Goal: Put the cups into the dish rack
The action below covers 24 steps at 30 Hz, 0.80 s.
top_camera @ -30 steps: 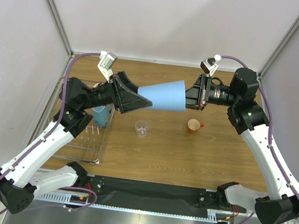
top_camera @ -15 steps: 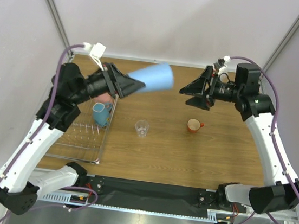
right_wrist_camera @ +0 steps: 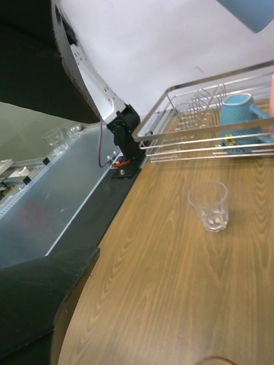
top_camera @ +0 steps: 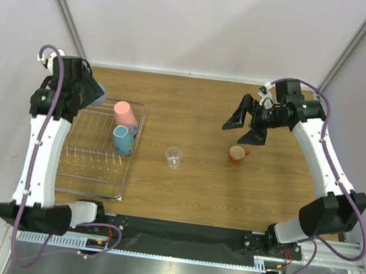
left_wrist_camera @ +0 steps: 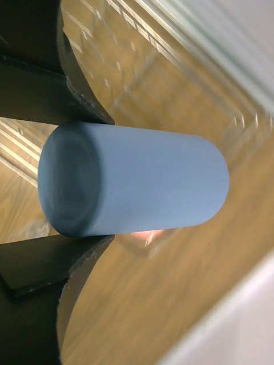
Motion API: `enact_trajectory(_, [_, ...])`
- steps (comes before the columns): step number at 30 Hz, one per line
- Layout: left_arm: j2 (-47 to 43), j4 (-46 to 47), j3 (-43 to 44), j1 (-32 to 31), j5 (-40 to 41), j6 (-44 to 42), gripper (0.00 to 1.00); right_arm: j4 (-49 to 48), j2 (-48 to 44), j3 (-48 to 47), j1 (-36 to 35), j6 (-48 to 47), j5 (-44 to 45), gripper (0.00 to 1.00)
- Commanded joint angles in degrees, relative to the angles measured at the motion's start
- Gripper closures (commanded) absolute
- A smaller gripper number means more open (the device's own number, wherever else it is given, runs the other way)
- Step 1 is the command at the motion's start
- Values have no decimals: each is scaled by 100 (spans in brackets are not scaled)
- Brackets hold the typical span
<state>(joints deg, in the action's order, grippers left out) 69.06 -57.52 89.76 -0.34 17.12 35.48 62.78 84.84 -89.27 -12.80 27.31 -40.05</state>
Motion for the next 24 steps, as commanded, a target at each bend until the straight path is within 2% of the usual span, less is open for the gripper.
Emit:
enact_trajectory(1, [544, -645, 419, 235, 1135, 11, 100, 392, 287, -668, -12, -445, 269, 4])
enact_trajectory(6, [1618, -1305, 946, 245, 1460, 169, 100, 507, 849, -1249, -12, -586, 454, 5])
enact_trajectory(12, [2778, -1623, 1509, 254, 1180, 73, 100, 586, 1394, -1846, -4, -648, 498, 6])
enact_trajectory(15, [3007, -1421, 1527, 245, 784, -85, 100, 595, 1658, -2093, 31, -648, 481, 6])
enact_trajectory(19, [3543, -1587, 1791, 253, 573, -156, 100, 568, 1887, -2234, 111, -613, 446, 6])
enact_trajectory(24, [3746, -1490, 1852, 254, 178, -156, 100, 551, 2080, -2322, 199, -578, 411, 6])
